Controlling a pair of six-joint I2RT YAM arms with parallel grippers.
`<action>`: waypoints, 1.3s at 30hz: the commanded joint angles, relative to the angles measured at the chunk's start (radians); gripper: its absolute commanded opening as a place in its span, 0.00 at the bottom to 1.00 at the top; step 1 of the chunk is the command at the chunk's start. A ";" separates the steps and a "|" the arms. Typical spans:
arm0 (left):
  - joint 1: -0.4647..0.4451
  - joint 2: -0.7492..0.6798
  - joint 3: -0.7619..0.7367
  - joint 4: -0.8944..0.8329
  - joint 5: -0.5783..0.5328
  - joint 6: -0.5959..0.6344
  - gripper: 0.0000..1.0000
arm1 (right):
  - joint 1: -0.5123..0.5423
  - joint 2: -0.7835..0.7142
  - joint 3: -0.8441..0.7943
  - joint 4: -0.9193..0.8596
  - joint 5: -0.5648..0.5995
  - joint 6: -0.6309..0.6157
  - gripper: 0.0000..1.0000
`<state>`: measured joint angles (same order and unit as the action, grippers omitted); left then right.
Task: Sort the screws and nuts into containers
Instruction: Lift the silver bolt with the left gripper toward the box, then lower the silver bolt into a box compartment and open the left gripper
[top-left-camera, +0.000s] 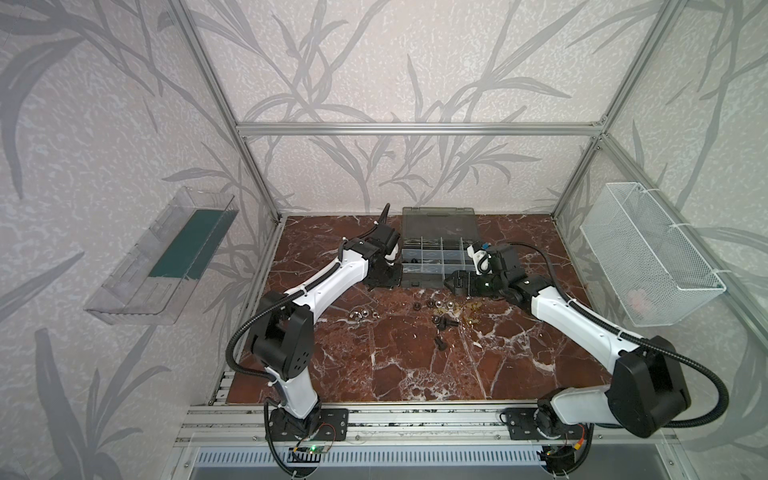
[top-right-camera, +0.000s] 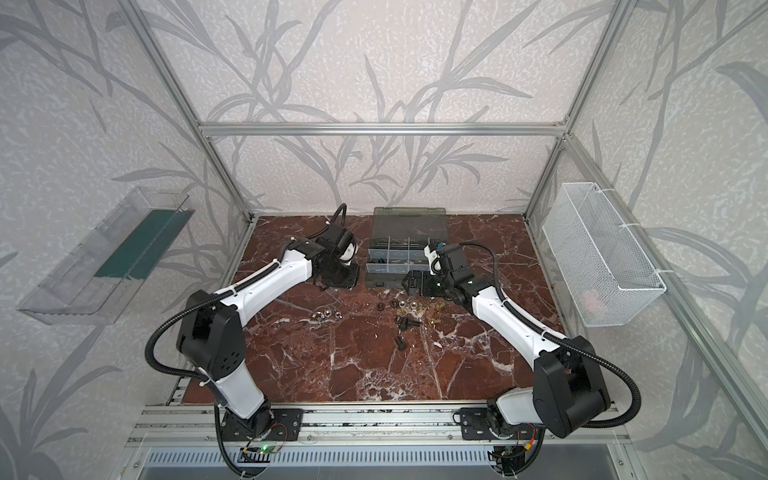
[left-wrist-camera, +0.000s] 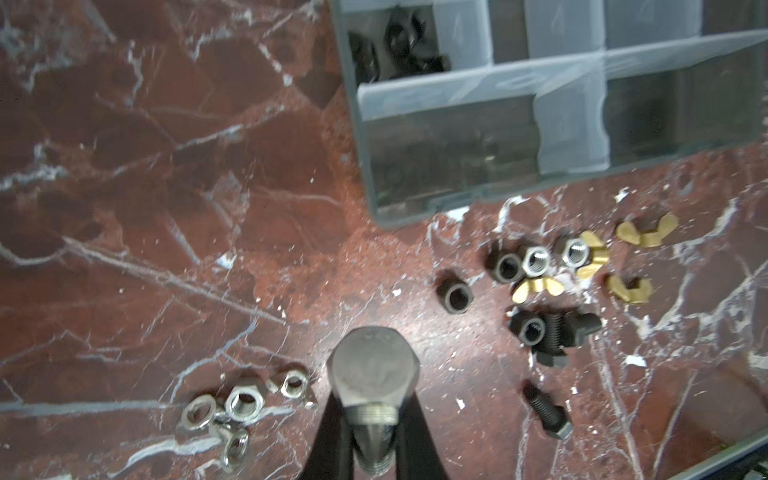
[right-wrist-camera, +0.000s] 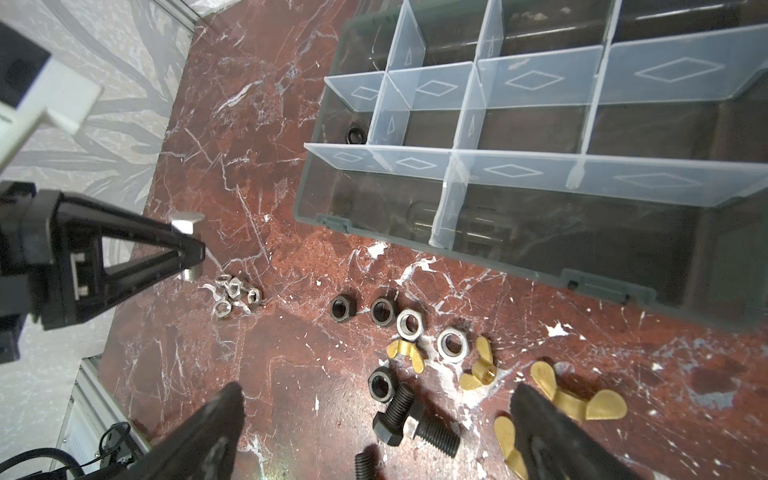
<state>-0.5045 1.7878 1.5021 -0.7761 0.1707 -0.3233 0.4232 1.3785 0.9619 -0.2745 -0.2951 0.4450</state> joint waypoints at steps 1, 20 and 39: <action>-0.020 0.073 0.090 -0.002 0.019 0.016 0.00 | -0.006 -0.039 0.024 -0.025 0.013 -0.001 0.99; -0.083 0.457 0.458 -0.026 -0.016 0.055 0.00 | -0.096 -0.150 -0.032 -0.080 0.004 -0.012 0.99; -0.087 0.475 0.426 -0.023 -0.017 0.058 0.29 | -0.103 -0.115 -0.035 -0.074 0.004 0.001 0.99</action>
<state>-0.5854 2.2906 1.9427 -0.7925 0.1577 -0.2649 0.3233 1.2583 0.9318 -0.3374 -0.2958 0.4450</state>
